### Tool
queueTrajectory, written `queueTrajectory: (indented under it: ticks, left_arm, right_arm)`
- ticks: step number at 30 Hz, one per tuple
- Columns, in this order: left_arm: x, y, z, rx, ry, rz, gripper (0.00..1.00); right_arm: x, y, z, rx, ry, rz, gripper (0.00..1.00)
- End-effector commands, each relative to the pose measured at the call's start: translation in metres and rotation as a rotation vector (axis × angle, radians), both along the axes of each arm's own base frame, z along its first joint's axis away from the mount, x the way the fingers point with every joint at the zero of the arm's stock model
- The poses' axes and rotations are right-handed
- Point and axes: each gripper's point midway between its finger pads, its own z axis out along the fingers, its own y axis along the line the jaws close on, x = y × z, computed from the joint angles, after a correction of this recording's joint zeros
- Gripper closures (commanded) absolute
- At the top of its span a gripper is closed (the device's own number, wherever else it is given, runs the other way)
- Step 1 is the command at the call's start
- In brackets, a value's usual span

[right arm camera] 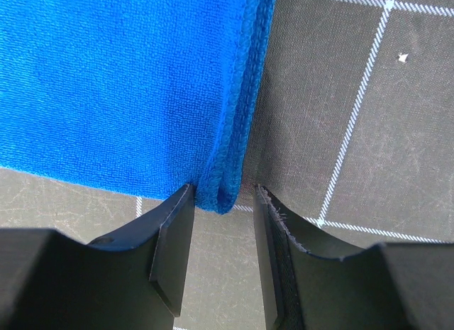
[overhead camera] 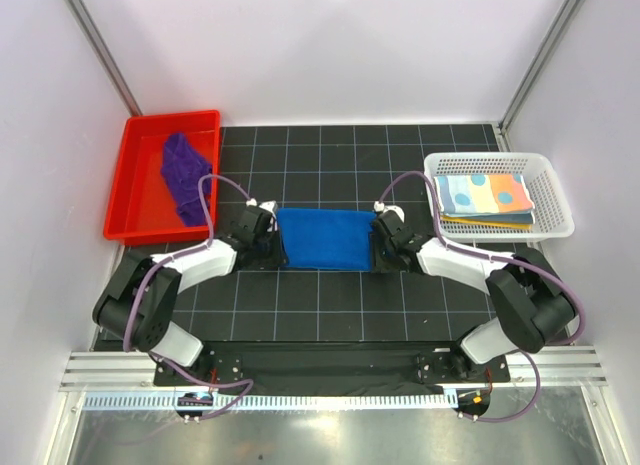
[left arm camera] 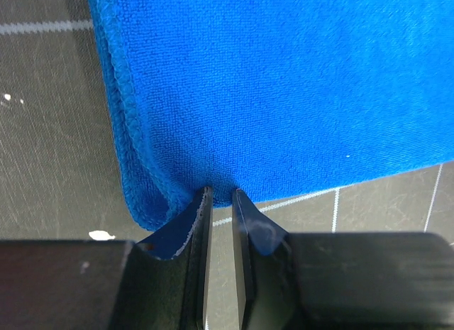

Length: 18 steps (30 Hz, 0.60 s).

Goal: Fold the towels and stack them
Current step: Fold the towel

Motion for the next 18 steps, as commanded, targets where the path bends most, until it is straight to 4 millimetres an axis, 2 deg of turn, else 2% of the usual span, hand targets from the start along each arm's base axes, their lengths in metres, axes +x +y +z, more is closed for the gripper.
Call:
queueTrajectory:
  ticks: [1,5,9,12,15,18]
  left_arm:
    - [0.01,-0.003,0.001,-0.006,-0.038,0.016,0.79]
    - [0.009,-0.002,0.005,-0.009,-0.051,0.016,0.79]
    - [0.012,-0.003,0.021,-0.024,-0.077,0.017,0.77]
    - [0.017,-0.006,0.044,-0.049,-0.125,0.012,0.74]
    - [0.019,-0.006,0.058,-0.055,-0.152,0.009,0.73]
    - [0.017,-0.008,0.073,-0.083,-0.177,0.003,0.72]
  right_arm:
    - [0.008,0.005,0.005,0.016,-0.041,-0.009,0.55]
    - [0.009,0.002,0.011,0.01,-0.055,-0.017,0.55]
    - [0.015,0.002,0.03,0.016,-0.095,-0.026,0.54]
    - [0.025,0.001,0.057,0.021,-0.158,-0.038,0.51]
    - [0.034,-0.003,0.072,0.005,-0.202,-0.066,0.47]
    - [0.043,-0.005,0.077,-0.01,-0.207,-0.072,0.44]
